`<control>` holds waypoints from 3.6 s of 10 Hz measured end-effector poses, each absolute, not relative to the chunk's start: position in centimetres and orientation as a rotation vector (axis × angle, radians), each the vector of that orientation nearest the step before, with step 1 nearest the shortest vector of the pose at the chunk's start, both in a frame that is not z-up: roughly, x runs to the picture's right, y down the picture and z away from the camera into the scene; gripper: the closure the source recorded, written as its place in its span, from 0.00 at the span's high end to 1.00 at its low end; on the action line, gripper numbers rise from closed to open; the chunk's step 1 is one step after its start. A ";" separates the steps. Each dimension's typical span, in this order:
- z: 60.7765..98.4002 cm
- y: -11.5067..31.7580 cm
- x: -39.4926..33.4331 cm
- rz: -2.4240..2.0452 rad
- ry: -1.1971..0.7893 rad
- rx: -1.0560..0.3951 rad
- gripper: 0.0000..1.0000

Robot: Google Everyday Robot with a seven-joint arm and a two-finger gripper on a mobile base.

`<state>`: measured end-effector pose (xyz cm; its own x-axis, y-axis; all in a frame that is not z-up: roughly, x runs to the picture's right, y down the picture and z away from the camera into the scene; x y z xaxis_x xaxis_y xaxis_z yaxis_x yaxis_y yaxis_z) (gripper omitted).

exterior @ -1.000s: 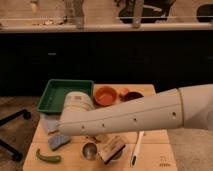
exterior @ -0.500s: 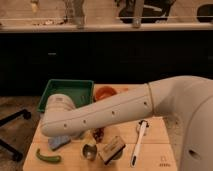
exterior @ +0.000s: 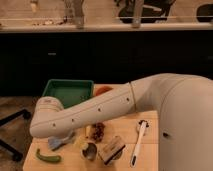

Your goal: Wipe table surface with sponge

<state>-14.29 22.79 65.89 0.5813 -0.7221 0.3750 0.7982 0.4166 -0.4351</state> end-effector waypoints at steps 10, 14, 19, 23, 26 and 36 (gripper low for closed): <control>66.9 25.7 -12.7 -0.855 -0.139 -0.630 0.80; 65.8 26.1 -17.7 -0.851 -0.174 -0.611 0.80; 67.2 27.0 -24.3 -0.908 -0.133 -0.654 0.80; 69.5 25.8 -27.4 -0.880 -0.079 -0.672 0.80; 70.8 24.8 -28.6 -0.795 -0.053 -0.656 0.80; 72.7 26.5 -27.8 -0.625 -0.148 -0.635 0.80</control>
<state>-27.81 26.48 72.65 0.8073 -0.4995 0.3143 0.5875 0.6293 -0.5088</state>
